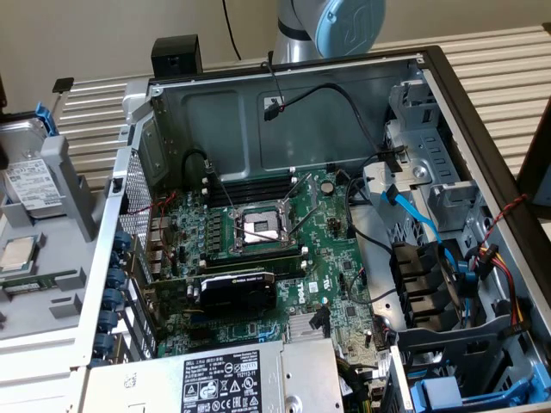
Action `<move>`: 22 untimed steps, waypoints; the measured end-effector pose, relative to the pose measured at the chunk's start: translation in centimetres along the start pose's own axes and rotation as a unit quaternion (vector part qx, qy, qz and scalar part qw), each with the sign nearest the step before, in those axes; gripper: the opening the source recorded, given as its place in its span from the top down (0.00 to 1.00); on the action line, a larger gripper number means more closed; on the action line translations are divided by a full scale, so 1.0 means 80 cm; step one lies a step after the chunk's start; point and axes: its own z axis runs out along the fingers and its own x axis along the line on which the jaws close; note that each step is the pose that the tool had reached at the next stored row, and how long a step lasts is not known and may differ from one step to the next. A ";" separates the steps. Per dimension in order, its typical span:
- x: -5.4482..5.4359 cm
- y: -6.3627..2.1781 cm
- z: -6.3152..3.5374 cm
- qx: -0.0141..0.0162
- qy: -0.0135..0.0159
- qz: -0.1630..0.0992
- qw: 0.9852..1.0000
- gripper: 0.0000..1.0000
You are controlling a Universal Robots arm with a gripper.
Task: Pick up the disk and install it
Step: 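Pick up the disk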
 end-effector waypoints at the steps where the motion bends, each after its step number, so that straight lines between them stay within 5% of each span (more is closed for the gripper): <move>1: 0.000 0.000 0.000 0.000 0.000 0.000 1.000 0.63; 14: 0.000 -0.001 0.000 0.000 0.000 -0.001 1.000 0.63; 22: -0.002 -0.001 -0.010 0.000 0.000 -0.001 1.000 0.63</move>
